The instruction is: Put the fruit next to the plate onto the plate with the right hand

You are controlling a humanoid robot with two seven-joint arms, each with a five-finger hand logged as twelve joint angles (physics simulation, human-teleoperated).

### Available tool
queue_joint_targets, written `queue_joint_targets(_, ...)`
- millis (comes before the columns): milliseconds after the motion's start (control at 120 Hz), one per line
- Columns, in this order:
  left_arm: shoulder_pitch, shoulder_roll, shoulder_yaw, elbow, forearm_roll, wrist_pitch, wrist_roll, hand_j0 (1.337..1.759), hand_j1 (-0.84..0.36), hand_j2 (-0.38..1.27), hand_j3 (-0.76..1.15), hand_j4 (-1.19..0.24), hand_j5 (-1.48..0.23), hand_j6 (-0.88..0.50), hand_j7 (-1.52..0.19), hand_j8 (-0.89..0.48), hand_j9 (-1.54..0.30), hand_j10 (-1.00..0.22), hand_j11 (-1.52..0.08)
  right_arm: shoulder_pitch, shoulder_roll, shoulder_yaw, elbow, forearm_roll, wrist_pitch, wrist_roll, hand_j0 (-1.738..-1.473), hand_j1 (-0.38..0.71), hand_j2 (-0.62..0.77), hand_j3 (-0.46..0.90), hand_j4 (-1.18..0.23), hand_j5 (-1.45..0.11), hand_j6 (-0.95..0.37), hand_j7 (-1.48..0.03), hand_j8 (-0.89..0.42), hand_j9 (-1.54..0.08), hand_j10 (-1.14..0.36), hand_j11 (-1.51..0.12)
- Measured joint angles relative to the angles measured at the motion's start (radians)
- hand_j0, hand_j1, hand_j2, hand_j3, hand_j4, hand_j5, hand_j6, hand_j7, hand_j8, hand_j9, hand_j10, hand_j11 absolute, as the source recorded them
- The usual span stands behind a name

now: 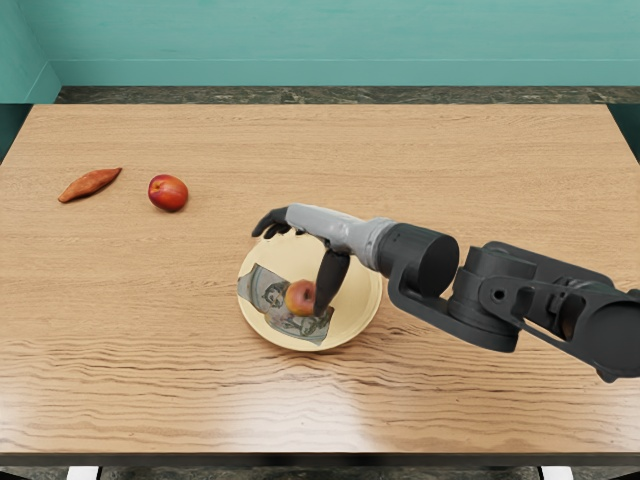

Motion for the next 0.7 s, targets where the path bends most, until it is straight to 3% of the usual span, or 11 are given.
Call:
queue_joint_targets(150,-0.001,0.000,0.000,0.000,0.000,0.000,0.000,1.658,0.34,0.00,0.00,-0.01,-0.01,-0.01,-0.01,-0.01,-0.01,-0.01,-0.01,0.007,-0.005,0.009,0.000,0.026,0.031,0.000,-1.657,-0.25,0.05,0.00,-0.13,-0.17,-0.13,-0.17,-0.08,-0.17,-0.09,-0.17)
queue_joint_targets(342,0.000,0.000,0.000,0.000,0.000,0.000,0.000,1.658,0.34,0.00,0.00,-0.01,-0.01,-0.01,-0.01,-0.01,-0.01,-0.01,-0.01,0.014,-0.026,0.110,0.000,0.330,0.151,0.000,-1.658,-0.31,0.02,0.00,-0.05,-0.07,-0.05,-0.07,-0.03,-0.07,-0.04,-0.07)
queue_joint_targets(525,-0.008,0.000,0.001,0.000,0.000,0.000,0.000,1.658,0.34,0.00,0.00,-0.01,-0.01,-0.01,-0.01,-0.01,-0.01,-0.01,-0.01,-0.041,-0.158,0.317,0.000,0.885,0.465,0.000,-1.658,-0.33,0.01,0.00,-0.02,-0.03,-0.02,-0.03,-0.01,-0.03,-0.02,-0.03)
queue_joint_targets(700,-0.008,0.000,0.001,0.000,0.000,0.000,0.000,1.658,0.34,0.00,0.00,-0.01,-0.01,-0.01,-0.01,-0.01,-0.01,-0.01,-0.01,-0.095,-0.410,0.332,-0.066,1.396,0.551,0.000,-1.658,-0.34,0.00,0.00,-0.01,-0.01,-0.01,-0.01,-0.01,-0.01,-0.01,-0.01)
